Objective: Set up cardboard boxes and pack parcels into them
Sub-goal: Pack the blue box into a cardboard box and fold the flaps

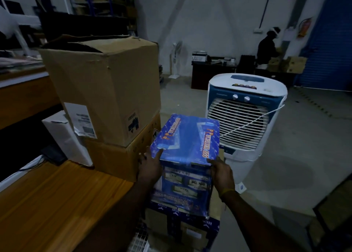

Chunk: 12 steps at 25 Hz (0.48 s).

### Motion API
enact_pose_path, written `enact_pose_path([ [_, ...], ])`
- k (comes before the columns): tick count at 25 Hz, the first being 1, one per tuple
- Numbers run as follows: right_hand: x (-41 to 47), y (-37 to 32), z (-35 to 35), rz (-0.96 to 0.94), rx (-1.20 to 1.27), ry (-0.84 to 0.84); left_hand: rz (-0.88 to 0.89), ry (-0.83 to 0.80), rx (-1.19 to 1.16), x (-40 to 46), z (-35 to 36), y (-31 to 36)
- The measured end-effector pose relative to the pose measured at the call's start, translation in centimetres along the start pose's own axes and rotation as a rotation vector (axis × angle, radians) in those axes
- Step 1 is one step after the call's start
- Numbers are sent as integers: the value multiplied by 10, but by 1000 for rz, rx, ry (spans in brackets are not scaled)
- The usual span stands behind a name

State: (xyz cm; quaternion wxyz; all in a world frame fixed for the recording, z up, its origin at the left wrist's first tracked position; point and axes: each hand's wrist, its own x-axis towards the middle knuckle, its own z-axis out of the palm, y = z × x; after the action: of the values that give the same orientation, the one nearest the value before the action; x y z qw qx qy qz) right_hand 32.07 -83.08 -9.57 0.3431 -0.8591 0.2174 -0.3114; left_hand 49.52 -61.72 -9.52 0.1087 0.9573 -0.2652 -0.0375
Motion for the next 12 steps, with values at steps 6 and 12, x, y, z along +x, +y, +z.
enact_pose_path([
  [6,28,-32,-48,-21,-124,133,2,268,-358,-21,-8,0],
  [12,52,-46,-66,97,-55,249,11,230,-505,-55,-3,9],
])
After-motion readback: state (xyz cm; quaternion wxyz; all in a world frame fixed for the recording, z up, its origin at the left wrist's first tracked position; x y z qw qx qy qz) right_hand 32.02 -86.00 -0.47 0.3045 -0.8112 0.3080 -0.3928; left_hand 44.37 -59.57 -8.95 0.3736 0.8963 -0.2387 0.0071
